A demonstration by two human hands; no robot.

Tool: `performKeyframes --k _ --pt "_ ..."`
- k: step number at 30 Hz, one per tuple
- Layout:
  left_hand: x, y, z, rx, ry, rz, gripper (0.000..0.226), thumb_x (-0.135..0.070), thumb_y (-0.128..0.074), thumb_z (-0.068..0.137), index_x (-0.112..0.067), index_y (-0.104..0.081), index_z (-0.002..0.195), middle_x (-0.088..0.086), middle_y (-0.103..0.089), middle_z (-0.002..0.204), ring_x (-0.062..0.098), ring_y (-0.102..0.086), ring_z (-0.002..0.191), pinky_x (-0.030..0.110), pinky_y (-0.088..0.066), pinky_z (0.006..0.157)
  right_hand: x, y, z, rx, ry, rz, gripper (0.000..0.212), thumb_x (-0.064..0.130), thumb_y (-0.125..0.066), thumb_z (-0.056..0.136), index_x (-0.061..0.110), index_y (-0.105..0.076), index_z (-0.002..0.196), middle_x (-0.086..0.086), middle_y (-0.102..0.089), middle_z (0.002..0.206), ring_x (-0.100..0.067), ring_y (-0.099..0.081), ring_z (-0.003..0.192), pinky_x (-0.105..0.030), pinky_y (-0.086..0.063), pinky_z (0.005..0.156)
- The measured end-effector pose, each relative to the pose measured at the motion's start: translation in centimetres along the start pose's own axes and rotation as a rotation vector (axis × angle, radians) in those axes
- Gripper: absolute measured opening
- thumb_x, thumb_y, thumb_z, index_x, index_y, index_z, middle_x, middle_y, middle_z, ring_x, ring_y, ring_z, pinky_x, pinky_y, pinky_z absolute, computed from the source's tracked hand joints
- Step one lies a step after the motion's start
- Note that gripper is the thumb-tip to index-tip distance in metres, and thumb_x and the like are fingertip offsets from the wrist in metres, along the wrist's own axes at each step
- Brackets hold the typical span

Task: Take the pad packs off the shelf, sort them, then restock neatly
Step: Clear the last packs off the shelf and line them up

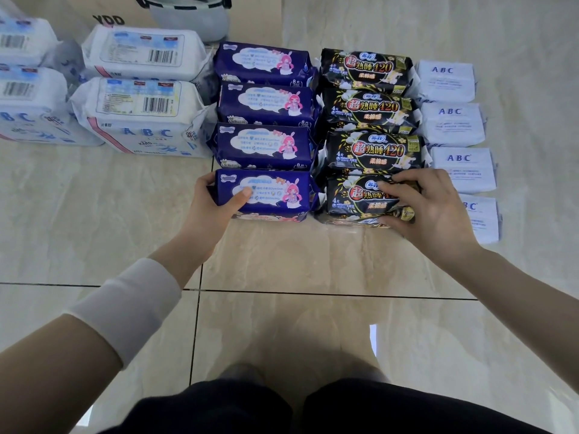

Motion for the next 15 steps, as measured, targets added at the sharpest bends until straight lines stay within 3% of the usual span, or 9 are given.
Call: performKeyframes --k 7,10,12,15 --pt "0.2 0.3 -0.2 -0.039 0.002 0.021 0.063 -0.026 -0.069 0.081 -0.014 -0.033 0.132 -0.005 -0.051 0.124 0.001 -0.056 0.100 0.012 -0.049 0.072 0.5 0.2 -0.1 0.011 0.020 -0.038 0.057 0.037 -0.074 0.070 0.007 -0.061 0.115 -0.019 -0.058 0.112 -0.040 -0.052 0.100 -0.046 -0.044 0.084" --pt "0.2 0.9 -0.6 -0.093 -0.004 -0.037 0.062 -0.023 -0.066 0.084 -0.013 -0.030 0.133 0.002 -0.046 0.134 0.009 -0.051 0.116 0.022 -0.049 0.088 0.8 1.1 0.4 -0.027 0.000 -0.010 0.056 0.043 -0.066 0.076 0.004 -0.061 0.115 -0.018 -0.059 0.113 -0.038 -0.053 0.101 -0.043 -0.043 0.089" --pt "-0.4 2.1 -1.3 -0.174 -0.030 -0.040 0.059 -0.022 -0.064 0.085 -0.013 -0.031 0.133 0.003 -0.042 0.138 0.011 -0.044 0.123 0.029 -0.040 0.102 1.1 1.6 1.1 -0.053 -0.016 0.010 0.053 0.042 -0.064 0.080 0.002 -0.062 0.114 -0.017 -0.059 0.113 -0.038 -0.053 0.102 -0.041 -0.042 0.090" --pt "-3.0 3.6 -2.5 -0.240 -0.111 0.126 0.056 -0.027 -0.061 0.087 -0.015 -0.033 0.134 -0.002 -0.040 0.139 0.008 -0.038 0.129 0.021 -0.030 0.104 1.6 2.4 2.4 -0.059 -0.035 0.038 0.048 0.039 -0.062 0.083 0.002 -0.062 0.112 -0.017 -0.060 0.112 -0.037 -0.054 0.100 -0.039 -0.041 0.092"
Point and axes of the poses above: each hand's wrist, its own z-axis towards the middle knuckle, its own y-axis out of the back of the hand, x = y × z, the point moved 10 cm from there along z, towards the middle knuckle
